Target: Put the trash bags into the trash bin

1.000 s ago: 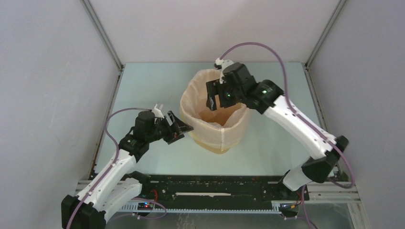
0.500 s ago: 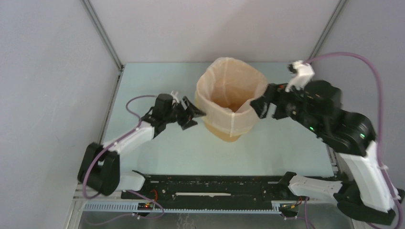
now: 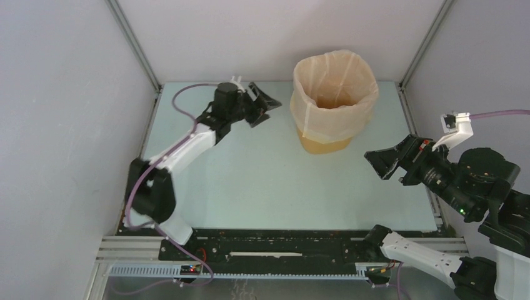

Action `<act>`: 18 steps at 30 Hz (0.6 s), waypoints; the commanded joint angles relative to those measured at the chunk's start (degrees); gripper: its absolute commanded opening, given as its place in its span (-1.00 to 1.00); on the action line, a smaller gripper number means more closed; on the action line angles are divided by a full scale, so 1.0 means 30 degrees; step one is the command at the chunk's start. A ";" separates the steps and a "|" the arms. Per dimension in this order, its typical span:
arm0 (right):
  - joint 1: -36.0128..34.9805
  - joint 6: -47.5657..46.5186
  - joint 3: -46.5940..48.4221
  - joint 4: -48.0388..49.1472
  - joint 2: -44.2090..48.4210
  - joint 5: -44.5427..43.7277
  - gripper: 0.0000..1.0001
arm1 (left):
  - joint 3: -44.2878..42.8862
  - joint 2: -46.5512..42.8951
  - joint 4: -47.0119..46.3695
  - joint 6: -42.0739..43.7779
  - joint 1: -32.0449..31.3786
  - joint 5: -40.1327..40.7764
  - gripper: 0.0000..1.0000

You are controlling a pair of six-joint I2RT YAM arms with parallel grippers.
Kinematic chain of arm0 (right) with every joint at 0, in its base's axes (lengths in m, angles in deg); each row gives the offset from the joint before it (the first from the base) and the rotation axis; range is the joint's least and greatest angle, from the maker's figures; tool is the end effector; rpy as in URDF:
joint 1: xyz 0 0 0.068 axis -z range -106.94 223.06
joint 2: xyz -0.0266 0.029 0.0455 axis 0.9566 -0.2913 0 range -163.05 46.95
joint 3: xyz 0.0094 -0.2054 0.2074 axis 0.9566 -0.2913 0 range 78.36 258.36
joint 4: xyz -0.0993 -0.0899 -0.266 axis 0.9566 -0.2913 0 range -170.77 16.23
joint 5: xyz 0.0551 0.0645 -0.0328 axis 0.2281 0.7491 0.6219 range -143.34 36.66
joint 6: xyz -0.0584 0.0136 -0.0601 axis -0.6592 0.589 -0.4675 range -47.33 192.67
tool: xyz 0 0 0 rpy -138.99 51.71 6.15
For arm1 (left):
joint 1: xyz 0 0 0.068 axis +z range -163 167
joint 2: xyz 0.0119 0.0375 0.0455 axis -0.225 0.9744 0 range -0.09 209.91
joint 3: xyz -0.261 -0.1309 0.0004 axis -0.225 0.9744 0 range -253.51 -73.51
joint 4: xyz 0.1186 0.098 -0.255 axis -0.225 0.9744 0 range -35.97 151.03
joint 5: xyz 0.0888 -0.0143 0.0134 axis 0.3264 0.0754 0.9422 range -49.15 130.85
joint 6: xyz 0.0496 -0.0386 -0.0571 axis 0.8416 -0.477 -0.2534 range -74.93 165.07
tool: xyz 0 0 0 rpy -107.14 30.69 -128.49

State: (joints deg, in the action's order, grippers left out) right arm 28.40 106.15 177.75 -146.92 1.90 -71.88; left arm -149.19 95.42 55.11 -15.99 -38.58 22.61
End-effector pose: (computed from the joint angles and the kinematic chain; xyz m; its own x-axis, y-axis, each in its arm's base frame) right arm 0.0687 0.0344 0.5329 -0.4408 0.2996 -0.8461 -0.2509 0.8639 0.4367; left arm 0.4135 -0.2238 0.3045 -0.7455 -0.5646 -0.3543 0.0444 0.4884 -0.8715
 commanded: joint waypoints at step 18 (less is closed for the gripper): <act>0.0035 -0.4262 0.5351 0.7696 -0.4264 -0.0286 0.99 | -0.5506 -1.8905 1.0153 1.0538 0.0581 0.5663 0.90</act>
State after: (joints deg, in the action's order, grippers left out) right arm 28.40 96.73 191.20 -127.40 -10.89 -68.63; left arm -162.13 37.56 81.58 9.06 -36.70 34.74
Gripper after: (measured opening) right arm 0.993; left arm 0.944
